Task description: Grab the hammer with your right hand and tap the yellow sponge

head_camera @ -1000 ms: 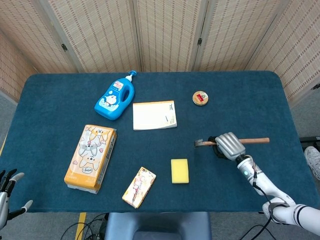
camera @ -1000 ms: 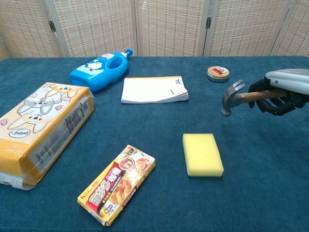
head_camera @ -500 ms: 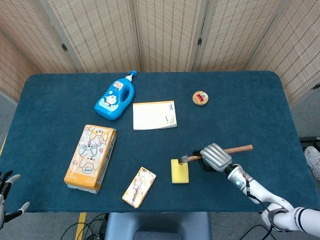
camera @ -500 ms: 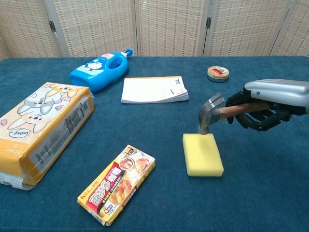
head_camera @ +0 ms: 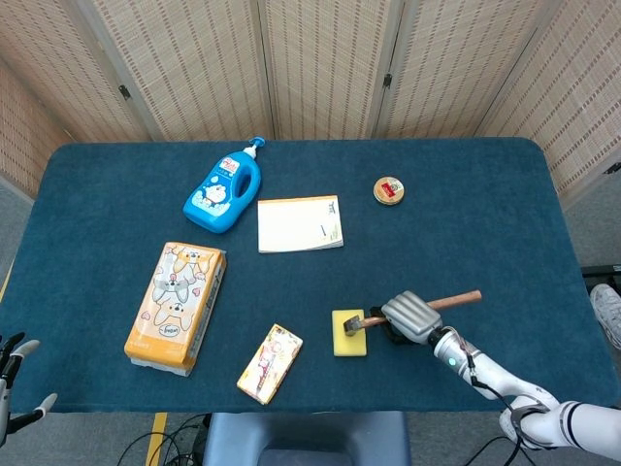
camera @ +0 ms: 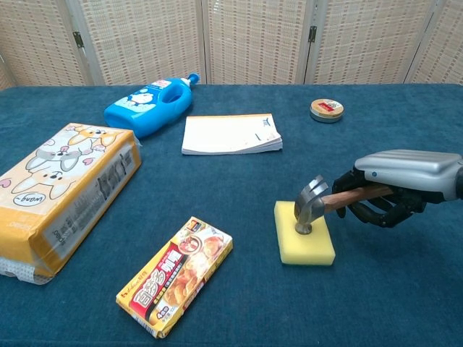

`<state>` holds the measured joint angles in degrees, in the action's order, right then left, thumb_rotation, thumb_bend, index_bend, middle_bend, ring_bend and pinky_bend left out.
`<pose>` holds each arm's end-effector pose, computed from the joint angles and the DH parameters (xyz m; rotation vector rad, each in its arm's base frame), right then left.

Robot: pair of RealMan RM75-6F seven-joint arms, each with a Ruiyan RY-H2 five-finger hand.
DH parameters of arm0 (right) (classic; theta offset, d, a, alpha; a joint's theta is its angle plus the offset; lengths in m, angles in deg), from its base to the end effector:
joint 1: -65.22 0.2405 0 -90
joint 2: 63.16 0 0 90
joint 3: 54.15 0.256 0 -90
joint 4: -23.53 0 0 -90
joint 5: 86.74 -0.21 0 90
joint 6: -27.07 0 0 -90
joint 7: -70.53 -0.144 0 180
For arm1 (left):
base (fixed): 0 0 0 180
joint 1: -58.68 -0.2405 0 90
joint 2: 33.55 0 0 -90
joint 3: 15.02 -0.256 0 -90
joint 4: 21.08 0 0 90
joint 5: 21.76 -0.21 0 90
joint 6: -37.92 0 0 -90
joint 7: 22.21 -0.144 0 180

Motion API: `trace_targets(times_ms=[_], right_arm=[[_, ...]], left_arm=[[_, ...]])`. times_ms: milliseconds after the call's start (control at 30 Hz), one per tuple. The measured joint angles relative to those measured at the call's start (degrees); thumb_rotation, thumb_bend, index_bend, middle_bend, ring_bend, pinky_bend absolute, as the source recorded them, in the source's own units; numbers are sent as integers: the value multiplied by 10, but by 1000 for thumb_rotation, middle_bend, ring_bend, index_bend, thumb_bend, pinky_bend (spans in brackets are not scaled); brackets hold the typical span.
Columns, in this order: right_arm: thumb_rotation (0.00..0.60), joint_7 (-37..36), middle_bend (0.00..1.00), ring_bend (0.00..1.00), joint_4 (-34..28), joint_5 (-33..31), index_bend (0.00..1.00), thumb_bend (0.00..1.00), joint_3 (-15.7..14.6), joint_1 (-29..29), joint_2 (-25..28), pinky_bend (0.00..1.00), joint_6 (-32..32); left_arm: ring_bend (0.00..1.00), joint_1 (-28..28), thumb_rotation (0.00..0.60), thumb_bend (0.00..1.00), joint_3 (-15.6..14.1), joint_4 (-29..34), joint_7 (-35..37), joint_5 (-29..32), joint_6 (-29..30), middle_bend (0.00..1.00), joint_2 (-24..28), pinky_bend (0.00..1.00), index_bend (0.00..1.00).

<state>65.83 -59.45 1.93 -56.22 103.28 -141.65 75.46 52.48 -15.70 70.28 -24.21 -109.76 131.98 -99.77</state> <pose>-0.2169 -0.2925 -0.0010 2.1929 -1.0156 0.7878 -0.3292 0.1062 0.1594 -1.2591 -0.9196 -0.8185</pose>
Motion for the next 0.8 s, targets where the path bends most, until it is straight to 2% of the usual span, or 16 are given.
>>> trace_targets(times_ms=[433,800], right_arm=[[600,-50,858,748,-9,-4,821,815,20,-10,23,773,47],[600,-36,858,748,18,4,821,812,-5,-1,-7,773,3]], left_arm=[[55,3,600,199,2,3,-6,-1,-5,157,-1,159,228],[55,0,600,199,1,-2,-3,3,-5,157,-1,159,227]])
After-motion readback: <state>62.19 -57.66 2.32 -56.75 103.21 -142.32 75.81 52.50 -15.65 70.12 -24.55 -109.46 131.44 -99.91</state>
